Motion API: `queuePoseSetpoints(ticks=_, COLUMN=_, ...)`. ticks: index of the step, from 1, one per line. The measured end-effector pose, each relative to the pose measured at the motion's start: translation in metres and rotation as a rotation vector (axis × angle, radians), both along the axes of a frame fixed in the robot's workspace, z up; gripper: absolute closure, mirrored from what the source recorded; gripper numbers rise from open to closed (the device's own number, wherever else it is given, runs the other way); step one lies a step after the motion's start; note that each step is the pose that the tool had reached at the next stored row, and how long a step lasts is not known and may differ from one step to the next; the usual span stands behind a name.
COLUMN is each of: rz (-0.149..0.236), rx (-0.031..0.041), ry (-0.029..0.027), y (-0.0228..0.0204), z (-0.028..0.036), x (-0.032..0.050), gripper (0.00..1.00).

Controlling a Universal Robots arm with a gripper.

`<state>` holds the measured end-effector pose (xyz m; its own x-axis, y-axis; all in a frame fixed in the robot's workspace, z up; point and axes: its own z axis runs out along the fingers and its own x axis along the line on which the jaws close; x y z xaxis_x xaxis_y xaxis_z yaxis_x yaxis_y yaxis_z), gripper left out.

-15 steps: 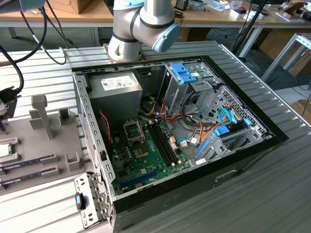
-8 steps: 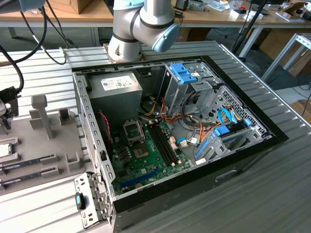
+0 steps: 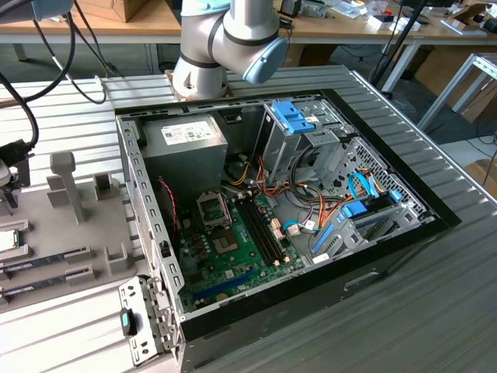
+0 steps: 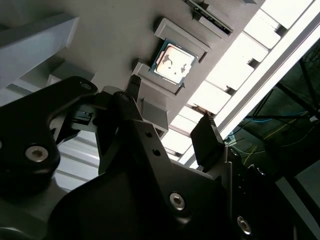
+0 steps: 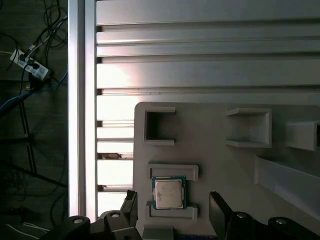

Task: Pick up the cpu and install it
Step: 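Pick up the cpu and move it towards the insertion slot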

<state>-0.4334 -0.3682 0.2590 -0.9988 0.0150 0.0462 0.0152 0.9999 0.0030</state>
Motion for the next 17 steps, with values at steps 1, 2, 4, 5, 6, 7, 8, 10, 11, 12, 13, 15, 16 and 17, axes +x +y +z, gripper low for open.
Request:
queuePoseSetpoints(ticks=1, rz=0.0, rx=0.0, ry=0.0, y=0.0, z=-0.0003, x=0.0, gripper=0.33)
queuePoseSetpoints(ticks=2, rz=0.0, rx=0.0, ry=0.0, y=0.0, z=-0.0008, x=0.0, gripper=0.33)
queuePoseSetpoints(ticks=4, rz=0.0, rx=0.0, ry=0.0001, y=0.0, z=-0.0016, x=0.0, gripper=0.33)
queuePoseSetpoints(ticks=5, rz=0.0, rx=0.0, ry=0.0001, y=0.0, z=-0.0019, x=0.0, gripper=0.33)
queuePoseSetpoints(ticks=6, rz=0.0, rx=0.0, ry=0.0001, y=0.0, z=-0.0025, x=0.0, gripper=0.33)
queuePoseSetpoints(ticks=7, rz=0.0, rx=0.0, ry=0.0001, y=0.0, z=-0.0031, x=0.0, gripper=0.33)
queuePoseSetpoints(ticks=8, rz=0.0, rx=0.0, ry=0.0001, y=0.0, z=-0.0037, x=0.0, gripper=0.33)
queuePoseSetpoints(ticks=10, rz=0.0, rx=0.0, ry=0.0001, y=0.0, z=-0.0045, x=0.0, gripper=0.33)
queuePoseSetpoints(ticks=11, rz=0.0, rx=0.0, ry=0.0, y=0.0, z=-0.0055, x=0.0, gripper=0.33)
queuePoseSetpoints(ticks=12, rz=0.0, rx=0.0, ry=0.0, y=0.0, z=-0.006, x=0.0, gripper=0.33)
queuePoseSetpoints(ticks=13, rz=0.0, rx=0.0, ry=0.0001, y=0.0, z=-0.0063, x=0.0, gripper=0.33)
queuePoseSetpoints(ticks=15, rz=0.0, rx=0.0, ry=0.0, y=0.0, z=-0.0071, x=0.0, gripper=0.33)
queuePoseSetpoints(ticks=16, rz=0.0, rx=0.0, ry=0.0001, y=0.0, z=-0.0076, x=0.0, gripper=0.33)
queuePoseSetpoints(ticks=17, rz=0.0, rx=0.0, ry=0.0001, y=0.0, z=-0.0079, x=0.0, gripper=0.33)
